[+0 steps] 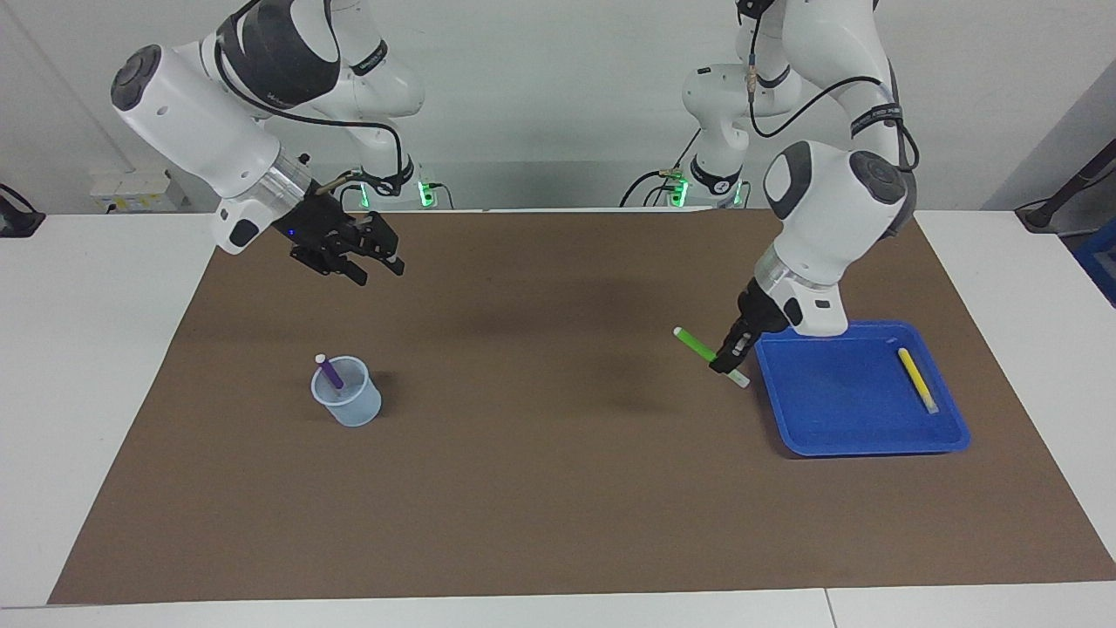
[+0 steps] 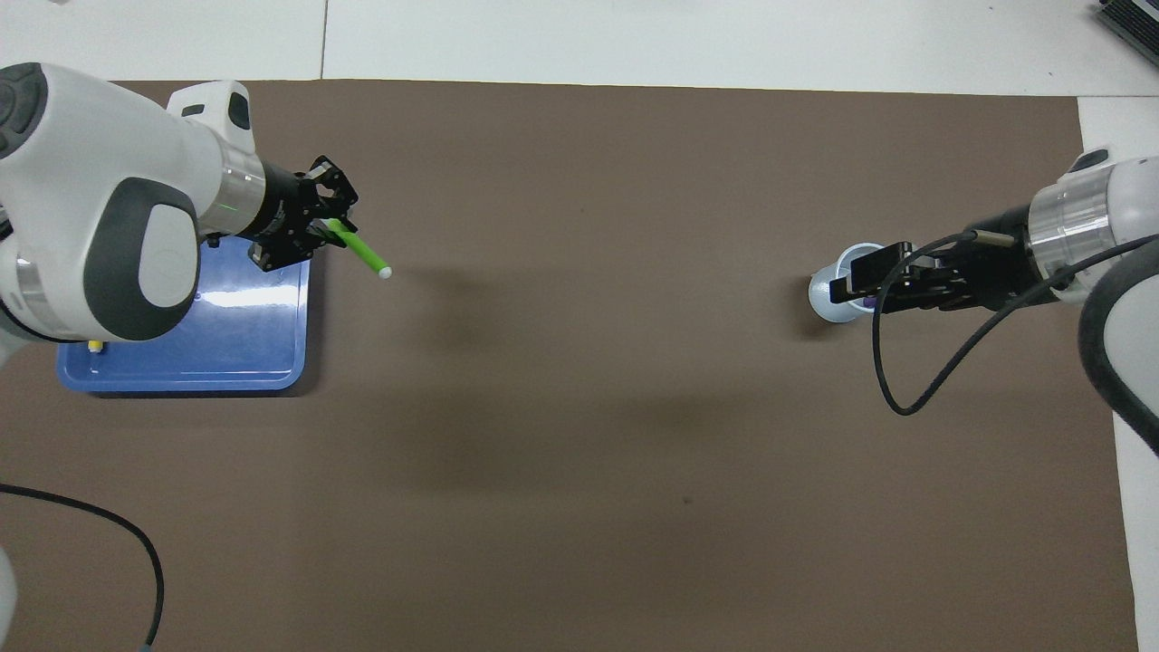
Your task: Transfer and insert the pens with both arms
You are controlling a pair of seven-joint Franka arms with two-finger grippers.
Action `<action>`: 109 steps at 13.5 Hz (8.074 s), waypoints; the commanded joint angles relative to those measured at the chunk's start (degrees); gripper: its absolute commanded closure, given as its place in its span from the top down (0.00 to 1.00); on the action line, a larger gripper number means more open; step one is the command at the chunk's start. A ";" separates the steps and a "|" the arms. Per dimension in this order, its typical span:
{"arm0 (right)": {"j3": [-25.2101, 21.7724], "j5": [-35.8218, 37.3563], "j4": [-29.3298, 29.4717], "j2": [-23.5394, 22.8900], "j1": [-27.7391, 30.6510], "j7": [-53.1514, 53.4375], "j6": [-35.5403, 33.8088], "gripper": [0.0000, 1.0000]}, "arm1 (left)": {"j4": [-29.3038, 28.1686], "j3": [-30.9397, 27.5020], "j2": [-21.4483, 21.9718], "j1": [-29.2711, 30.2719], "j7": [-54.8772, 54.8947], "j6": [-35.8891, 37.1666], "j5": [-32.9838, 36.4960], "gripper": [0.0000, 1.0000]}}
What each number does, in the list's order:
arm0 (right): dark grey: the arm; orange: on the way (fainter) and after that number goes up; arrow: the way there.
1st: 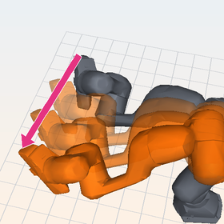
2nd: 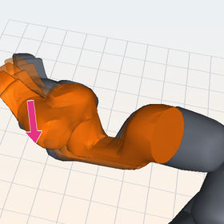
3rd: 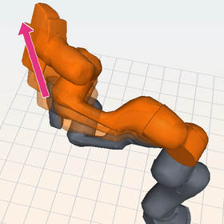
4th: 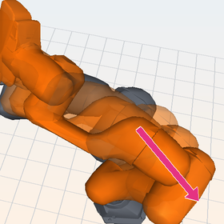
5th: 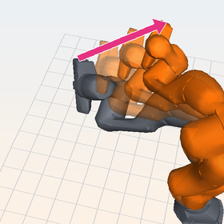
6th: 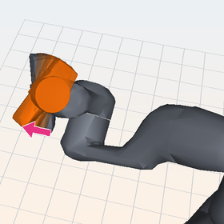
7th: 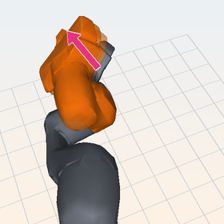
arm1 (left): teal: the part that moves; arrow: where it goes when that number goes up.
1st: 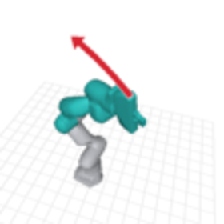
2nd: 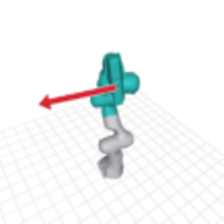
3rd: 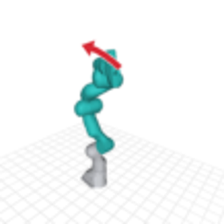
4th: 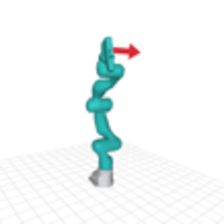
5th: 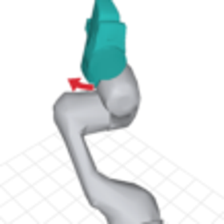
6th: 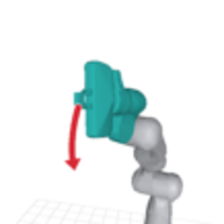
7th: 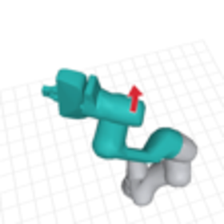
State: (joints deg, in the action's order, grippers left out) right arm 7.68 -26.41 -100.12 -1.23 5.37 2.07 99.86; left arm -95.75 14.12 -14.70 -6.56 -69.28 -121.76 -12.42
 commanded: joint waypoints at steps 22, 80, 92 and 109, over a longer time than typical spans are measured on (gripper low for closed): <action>0.50 -9.89 -6.49 2.81 -8.45 -3.13 17.47 0.79 | -2.60 -0.24 1.34 -25.34 -59.30 -25.37 -1.03 0.00; 0.23 26.05 -8.16 -1.05 1.13 -26.60 17.37 0.00 | -4.71 -1.11 5.12 -2.59 -13.22 -13.52 -0.32 1.00; 0.24 26.23 -9.13 -4.93 2.27 -22.29 20.82 1.00 | -8.48 -1.29 8.81 14.55 52.27 3.81 5.27 1.00; -0.64 26.32 0.98 5.36 5.69 -21.23 -4.41 1.00 | -8.93 -1.29 -5.24 28.71 87.48 -14.38 26.22 1.00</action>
State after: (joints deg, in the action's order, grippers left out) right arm 6.48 -1.06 -97.36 3.03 9.68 -20.49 94.37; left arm -104.22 12.28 -18.65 21.00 17.12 -133.93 12.44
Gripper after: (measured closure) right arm 0.000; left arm 0.000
